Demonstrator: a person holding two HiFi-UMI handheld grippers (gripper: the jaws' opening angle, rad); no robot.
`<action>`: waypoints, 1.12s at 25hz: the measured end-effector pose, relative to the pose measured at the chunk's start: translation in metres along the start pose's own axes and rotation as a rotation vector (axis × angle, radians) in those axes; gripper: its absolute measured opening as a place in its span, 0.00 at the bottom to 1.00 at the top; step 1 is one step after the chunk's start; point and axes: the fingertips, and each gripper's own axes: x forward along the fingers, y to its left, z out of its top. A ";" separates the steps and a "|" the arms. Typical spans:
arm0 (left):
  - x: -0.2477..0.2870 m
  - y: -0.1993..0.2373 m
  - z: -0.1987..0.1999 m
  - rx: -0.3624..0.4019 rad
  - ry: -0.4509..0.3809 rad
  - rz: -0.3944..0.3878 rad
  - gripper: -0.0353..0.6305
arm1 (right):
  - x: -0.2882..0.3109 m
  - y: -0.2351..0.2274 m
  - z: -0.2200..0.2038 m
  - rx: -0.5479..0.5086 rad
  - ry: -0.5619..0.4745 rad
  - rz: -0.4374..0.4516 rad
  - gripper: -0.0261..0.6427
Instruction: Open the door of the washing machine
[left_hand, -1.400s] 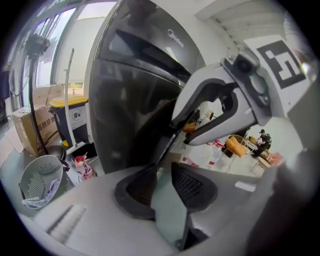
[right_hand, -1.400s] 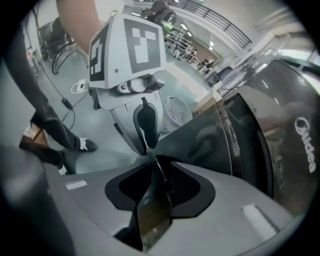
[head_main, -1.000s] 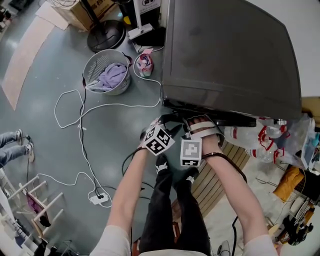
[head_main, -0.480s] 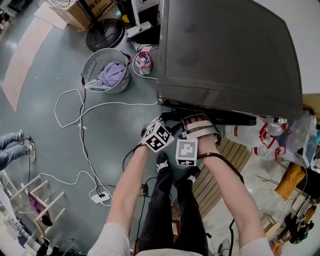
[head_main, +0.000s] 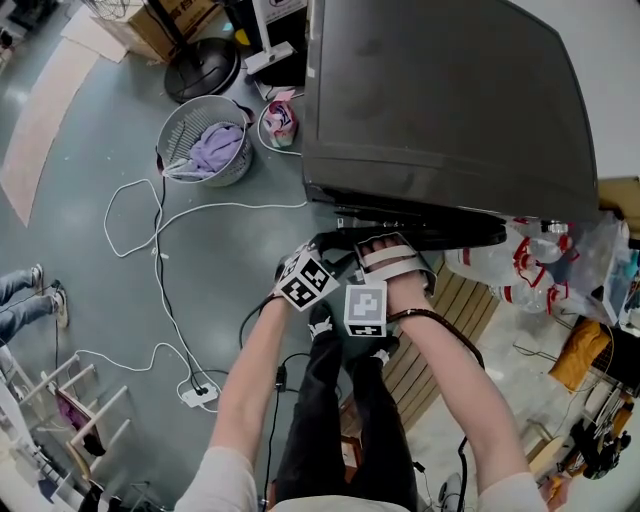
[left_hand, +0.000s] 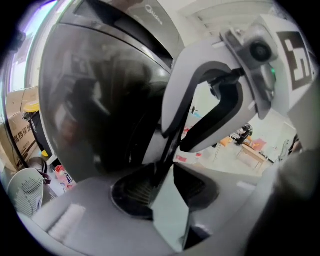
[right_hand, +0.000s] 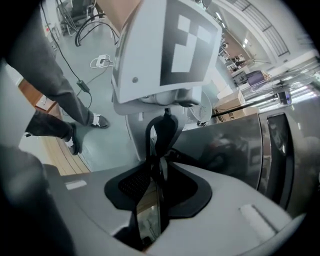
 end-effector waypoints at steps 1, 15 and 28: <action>0.000 -0.003 -0.001 -0.003 0.000 0.001 0.32 | -0.001 0.002 0.000 0.002 0.001 0.007 0.19; -0.001 -0.061 -0.020 -0.058 0.002 0.003 0.32 | -0.024 0.059 0.009 -0.075 -0.028 0.033 0.19; 0.004 -0.124 -0.037 -0.083 0.019 0.019 0.32 | -0.045 0.122 0.004 -0.152 -0.029 0.062 0.20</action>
